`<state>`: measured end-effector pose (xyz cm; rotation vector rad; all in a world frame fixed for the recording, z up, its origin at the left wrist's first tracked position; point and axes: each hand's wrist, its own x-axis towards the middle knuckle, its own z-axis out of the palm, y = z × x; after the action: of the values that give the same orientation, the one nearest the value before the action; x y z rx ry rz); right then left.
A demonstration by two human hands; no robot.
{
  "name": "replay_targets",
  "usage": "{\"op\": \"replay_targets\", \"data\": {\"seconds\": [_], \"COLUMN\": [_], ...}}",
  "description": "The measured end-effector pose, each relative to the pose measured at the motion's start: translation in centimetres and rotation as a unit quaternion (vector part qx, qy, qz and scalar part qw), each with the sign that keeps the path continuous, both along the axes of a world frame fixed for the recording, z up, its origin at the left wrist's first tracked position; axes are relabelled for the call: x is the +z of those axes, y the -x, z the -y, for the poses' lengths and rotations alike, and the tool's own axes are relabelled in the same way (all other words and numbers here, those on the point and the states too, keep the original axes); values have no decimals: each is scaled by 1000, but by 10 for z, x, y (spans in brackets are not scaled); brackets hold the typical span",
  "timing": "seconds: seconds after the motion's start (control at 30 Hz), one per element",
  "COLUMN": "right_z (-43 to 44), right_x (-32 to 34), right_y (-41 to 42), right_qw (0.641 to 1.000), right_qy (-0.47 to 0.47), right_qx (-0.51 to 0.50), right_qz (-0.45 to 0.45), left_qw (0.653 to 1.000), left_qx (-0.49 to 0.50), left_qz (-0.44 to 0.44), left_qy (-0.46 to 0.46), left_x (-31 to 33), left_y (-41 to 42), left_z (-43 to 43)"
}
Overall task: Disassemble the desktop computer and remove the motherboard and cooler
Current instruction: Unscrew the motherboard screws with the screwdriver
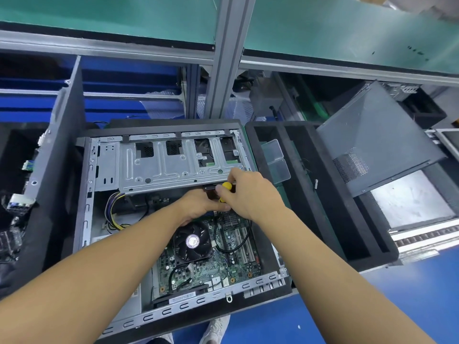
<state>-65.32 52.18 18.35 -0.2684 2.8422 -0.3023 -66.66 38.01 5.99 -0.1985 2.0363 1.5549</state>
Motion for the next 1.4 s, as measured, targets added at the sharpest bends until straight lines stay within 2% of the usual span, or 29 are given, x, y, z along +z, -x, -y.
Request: {"op": "replay_targets", "data": {"seconds": [0.1, 0.27, 0.47, 0.6, 0.83, 1.03, 1.17, 1.4], "right_z": [4, -3, -3, 1, 3, 1, 3, 3], "right_x": [-5, -4, -4, -4, -1, -1, -5, -4], "right_y": [-1, 4, 1, 1, 6, 3, 0, 6], "right_qw": [999, 998, 998, 999, 998, 998, 1000, 998], "right_qy": [-23, 2, 48, -33, -13, 54, 7, 22], "right_qx": [2, 70, 43, -9, 55, 15, -21, 42], "right_qz": [-33, 6, 4, -12, 34, 38, 18, 41], "left_qw": [999, 998, 998, 999, 995, 999, 999, 996], "left_qx": [-26, -31, -42, -42, -22, -20, -33, -16], "left_qz": [-5, -2, -34, -23, 33, 7, -4, 27], "left_qy": [-21, -56, -24, -22, -88, -42, -17, -84], "left_x": [3, 5, 2, -3, -1, -1, -3, -3], "left_y": [0, 0, -1, 1, 0, 0, 2, 1], "left_z": [-2, 3, 1, 0, 2, 2, 0, 3]}}
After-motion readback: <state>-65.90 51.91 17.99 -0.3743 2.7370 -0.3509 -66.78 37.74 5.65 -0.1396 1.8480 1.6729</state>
